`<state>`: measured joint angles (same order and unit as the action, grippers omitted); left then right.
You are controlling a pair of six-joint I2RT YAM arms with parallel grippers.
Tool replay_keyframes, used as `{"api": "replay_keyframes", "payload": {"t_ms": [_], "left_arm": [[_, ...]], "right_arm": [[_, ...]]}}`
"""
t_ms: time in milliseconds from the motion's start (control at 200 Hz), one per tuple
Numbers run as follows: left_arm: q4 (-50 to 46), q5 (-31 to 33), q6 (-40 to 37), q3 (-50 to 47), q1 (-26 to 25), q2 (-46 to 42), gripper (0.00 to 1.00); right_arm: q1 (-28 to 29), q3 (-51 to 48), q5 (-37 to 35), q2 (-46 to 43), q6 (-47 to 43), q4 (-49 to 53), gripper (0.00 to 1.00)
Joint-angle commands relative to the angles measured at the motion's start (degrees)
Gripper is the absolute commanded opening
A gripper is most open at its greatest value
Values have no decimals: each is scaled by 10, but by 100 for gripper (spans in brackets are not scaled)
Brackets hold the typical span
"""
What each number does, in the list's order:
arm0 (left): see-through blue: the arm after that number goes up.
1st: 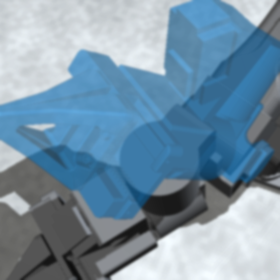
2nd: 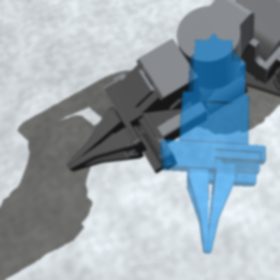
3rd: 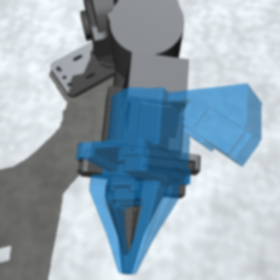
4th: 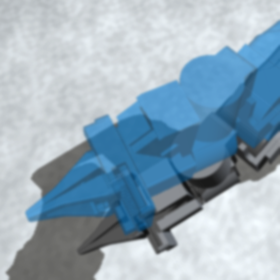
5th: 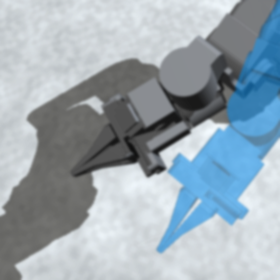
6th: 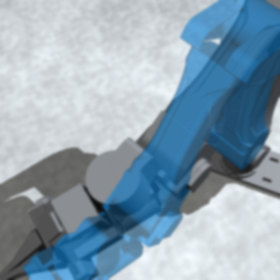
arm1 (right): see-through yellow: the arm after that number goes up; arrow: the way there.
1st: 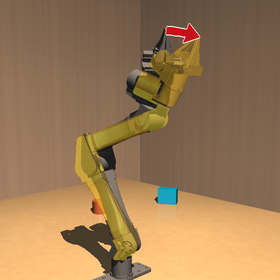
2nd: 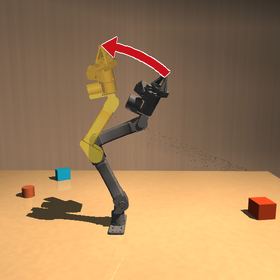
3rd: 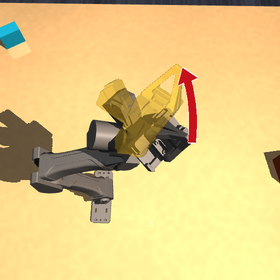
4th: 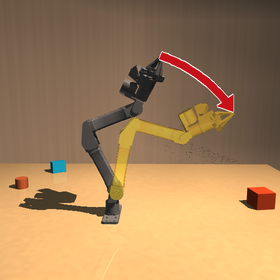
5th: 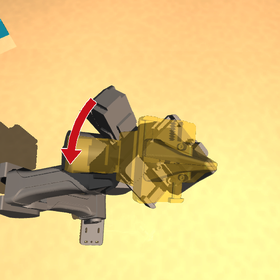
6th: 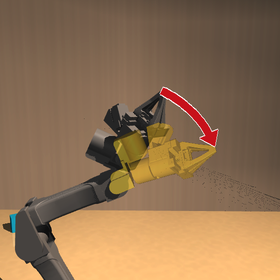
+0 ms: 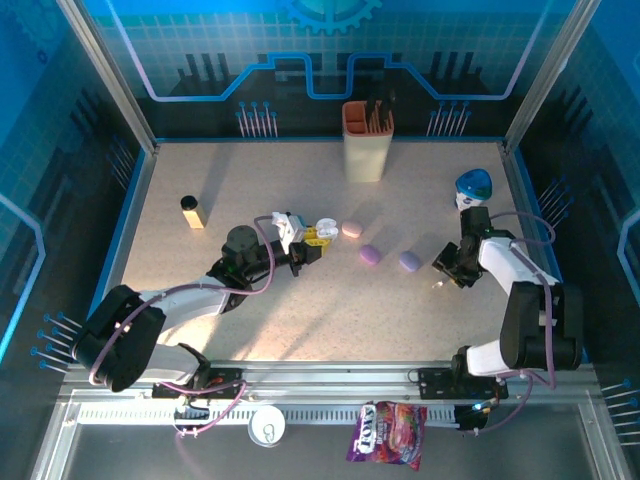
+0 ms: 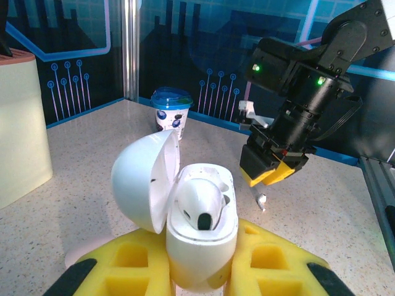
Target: Insert wireless bluetooth earbuds into charging case
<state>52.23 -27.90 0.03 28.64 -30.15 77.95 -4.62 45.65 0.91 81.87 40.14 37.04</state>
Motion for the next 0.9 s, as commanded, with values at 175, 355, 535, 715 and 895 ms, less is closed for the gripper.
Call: {"api": "replay_keyframes", "payload": {"t_ms": [175,355,535,715,895], "left_arm": [[22,3,-8,-10,2,-6,0],[23,1,-7,-11,2,-6,0],[23,1,-7,-10,2,-5,0],[23,0,-7,-9,2,-4,0],[19,1,-7,-8,2,-6,0]], "right_arm": [[-10,15,15,32,-13,45,35],[-10,18,25,52,-14,37,30],[-11,23,23,64,-18,32,26],[-12,24,21,72,-21,29,24],[-12,28,22,66,-19,28,24]]}}
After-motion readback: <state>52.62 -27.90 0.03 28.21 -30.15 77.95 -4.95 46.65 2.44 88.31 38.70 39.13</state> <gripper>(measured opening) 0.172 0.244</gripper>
